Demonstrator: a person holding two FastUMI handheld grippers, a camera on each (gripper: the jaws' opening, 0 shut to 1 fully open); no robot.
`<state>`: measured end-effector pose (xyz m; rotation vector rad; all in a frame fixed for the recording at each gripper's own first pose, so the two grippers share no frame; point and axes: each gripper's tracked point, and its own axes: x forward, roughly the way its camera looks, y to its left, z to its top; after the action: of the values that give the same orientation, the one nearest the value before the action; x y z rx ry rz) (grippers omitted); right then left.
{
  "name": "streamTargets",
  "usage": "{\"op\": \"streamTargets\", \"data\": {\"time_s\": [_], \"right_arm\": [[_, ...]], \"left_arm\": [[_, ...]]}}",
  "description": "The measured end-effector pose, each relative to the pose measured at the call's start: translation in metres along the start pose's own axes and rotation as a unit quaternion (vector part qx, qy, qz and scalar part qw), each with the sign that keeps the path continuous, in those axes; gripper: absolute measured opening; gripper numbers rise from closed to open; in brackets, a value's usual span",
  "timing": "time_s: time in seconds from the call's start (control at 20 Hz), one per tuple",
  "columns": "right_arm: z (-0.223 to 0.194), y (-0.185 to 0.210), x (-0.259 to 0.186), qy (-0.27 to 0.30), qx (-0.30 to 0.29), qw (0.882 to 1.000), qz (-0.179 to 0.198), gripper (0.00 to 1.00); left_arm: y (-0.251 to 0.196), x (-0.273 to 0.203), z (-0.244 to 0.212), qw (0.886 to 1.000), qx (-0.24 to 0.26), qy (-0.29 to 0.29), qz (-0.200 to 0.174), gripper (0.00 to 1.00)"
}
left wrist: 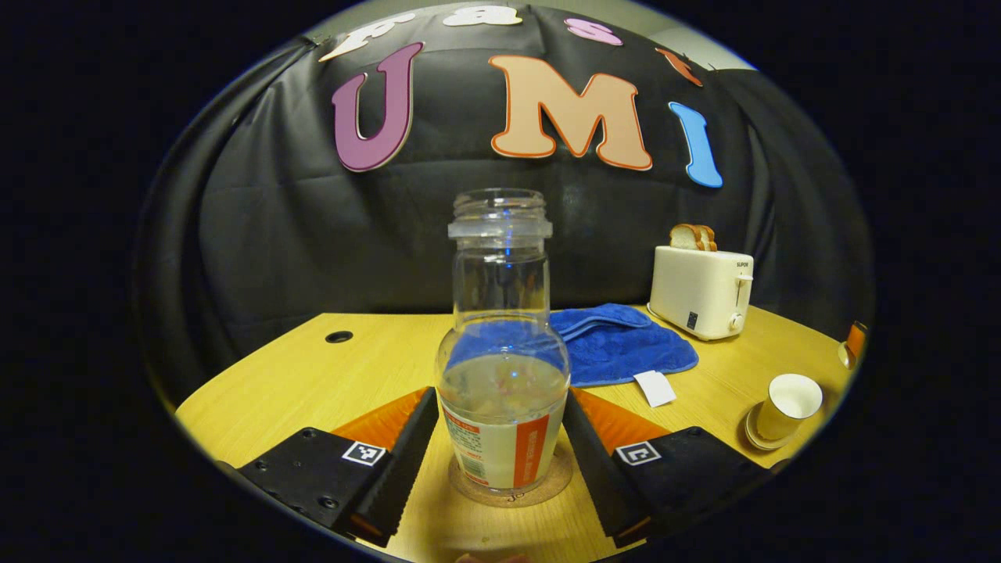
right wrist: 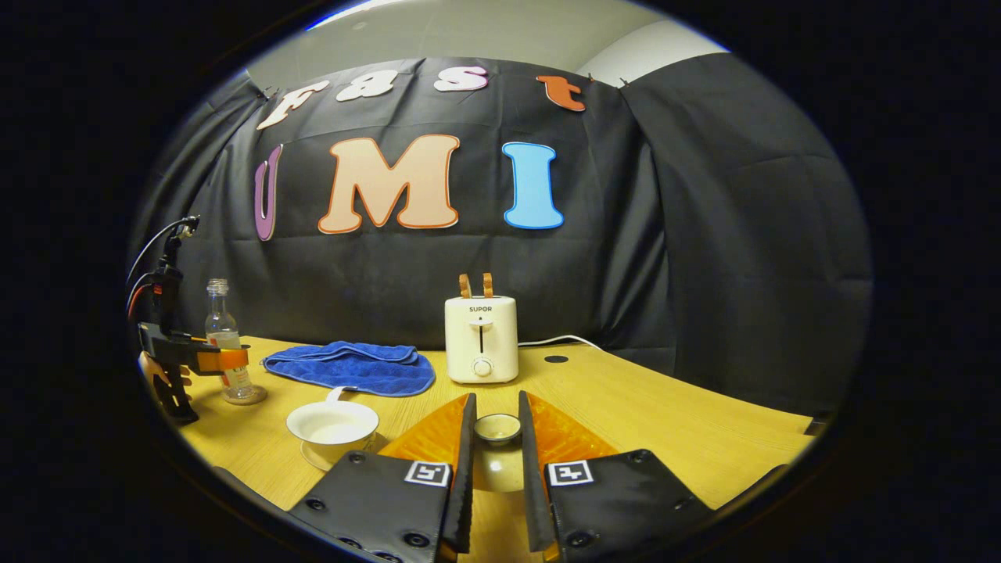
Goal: Open the teacup lid with one hand, grasp the water bottle and pour water into the teacup with the other hand; after pouring, place the water bottle on the coaster and then close the teacup lid.
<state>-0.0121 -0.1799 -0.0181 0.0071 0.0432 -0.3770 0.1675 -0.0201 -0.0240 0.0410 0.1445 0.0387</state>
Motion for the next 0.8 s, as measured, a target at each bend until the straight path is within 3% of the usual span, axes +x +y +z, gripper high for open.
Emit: {"op": "streamTargets", "data": {"time_s": [0.3, 0.55, 0.8], "right_arm": [[-0.001, 0.016, -0.001, 0.003, 0.001, 0.999, 0.043, 0.31], [-0.002, 0.029, 0.000, 0.004, 0.002, 0.997, 0.077, 0.31], [-0.004, 0.087, 0.006, 0.010, 0.005, 0.985, 0.173, 0.29]], "left_arm": [[-0.006, -0.017, 0.022, 0.997, 0.014, -0.077, -0.005, 0.91], [-0.005, -0.027, 0.020, 0.997, -0.005, -0.078, -0.014, 0.90], [-0.003, -0.033, 0.017, 0.997, 0.000, -0.076, -0.002, 0.90]]}}
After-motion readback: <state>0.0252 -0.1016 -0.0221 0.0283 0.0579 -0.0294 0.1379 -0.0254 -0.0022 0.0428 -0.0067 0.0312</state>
